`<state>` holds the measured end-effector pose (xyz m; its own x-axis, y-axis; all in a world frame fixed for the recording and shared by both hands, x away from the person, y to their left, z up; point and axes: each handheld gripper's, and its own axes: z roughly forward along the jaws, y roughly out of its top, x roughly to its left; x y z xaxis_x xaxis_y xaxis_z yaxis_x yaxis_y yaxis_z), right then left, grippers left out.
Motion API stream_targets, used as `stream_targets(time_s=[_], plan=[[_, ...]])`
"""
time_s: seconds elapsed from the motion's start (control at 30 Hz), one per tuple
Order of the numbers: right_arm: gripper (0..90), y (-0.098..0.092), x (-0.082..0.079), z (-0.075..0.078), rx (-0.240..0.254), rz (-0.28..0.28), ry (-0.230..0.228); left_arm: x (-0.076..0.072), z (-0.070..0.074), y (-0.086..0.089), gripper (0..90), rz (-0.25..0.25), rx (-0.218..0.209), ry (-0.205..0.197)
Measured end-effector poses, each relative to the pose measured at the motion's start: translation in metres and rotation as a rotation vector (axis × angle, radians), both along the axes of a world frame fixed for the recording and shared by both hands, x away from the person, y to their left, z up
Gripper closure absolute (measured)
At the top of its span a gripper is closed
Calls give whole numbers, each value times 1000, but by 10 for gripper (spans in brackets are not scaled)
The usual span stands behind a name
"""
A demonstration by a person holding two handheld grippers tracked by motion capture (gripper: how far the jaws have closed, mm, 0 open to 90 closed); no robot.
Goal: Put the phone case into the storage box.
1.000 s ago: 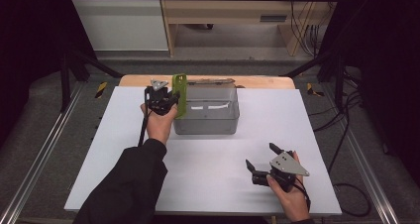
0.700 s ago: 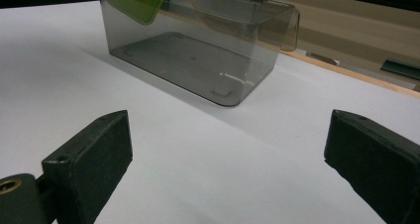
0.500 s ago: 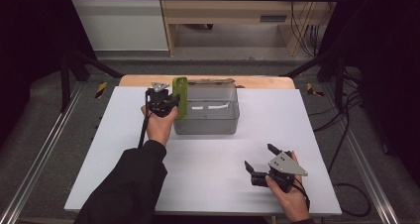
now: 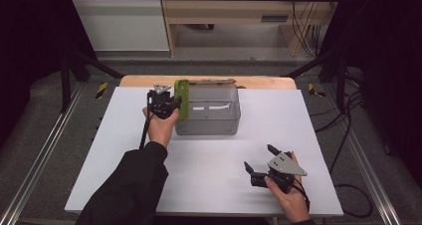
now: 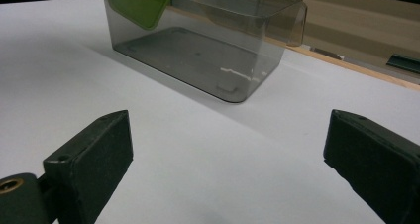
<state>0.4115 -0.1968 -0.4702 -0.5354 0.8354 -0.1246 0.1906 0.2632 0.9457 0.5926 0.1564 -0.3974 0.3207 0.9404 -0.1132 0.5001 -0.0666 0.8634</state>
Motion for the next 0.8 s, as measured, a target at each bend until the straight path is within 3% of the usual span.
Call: stream_targets(time_s=[0.8], plan=[[59, 2, 0, -1, -19, 5, 4, 0, -8, -4, 773, -17, 1, 19]])
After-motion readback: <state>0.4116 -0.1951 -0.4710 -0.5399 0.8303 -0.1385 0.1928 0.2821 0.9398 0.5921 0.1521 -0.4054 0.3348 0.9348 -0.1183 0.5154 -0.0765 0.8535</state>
